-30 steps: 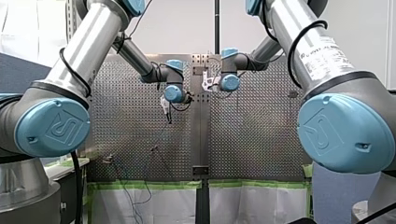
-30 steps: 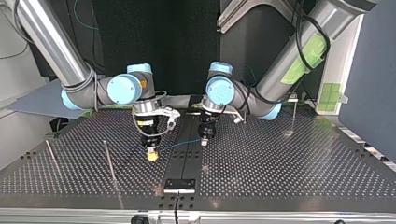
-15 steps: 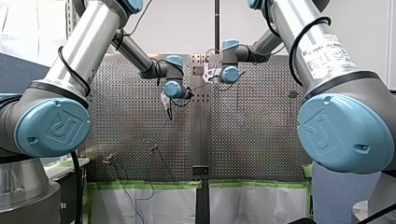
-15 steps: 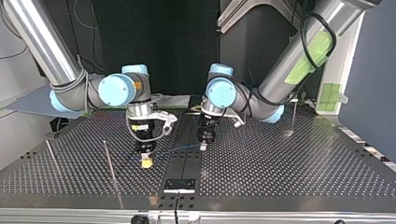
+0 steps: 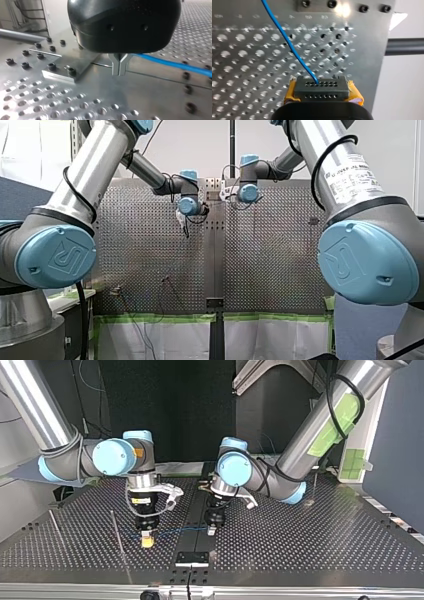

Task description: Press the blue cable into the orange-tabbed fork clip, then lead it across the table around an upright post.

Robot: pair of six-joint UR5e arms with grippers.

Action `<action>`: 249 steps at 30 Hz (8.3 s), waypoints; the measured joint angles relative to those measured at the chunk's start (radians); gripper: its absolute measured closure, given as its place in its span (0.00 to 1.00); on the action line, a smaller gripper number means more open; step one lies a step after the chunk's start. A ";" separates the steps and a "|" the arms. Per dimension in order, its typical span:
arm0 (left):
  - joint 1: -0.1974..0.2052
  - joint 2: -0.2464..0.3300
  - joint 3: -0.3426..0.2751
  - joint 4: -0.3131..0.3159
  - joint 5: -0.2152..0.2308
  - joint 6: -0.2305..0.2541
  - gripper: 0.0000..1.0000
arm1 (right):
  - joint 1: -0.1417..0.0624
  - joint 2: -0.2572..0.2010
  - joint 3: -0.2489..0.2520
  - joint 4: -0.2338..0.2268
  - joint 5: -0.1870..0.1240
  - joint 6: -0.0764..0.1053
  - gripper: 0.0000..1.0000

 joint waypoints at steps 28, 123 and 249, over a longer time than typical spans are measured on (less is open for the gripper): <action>-0.004 -0.005 0.117 -0.001 0.119 -0.233 1.00 | -0.065 -0.050 -0.007 0.014 0.002 0.014 1.00; 0.011 -0.006 0.167 0.003 0.221 -0.299 1.00 | -0.210 -0.073 0.020 0.081 0.011 -0.009 1.00; -0.038 -0.163 -0.108 -0.321 -0.192 -0.192 0.07 | -0.210 0.017 0.122 0.074 0.049 -0.065 1.00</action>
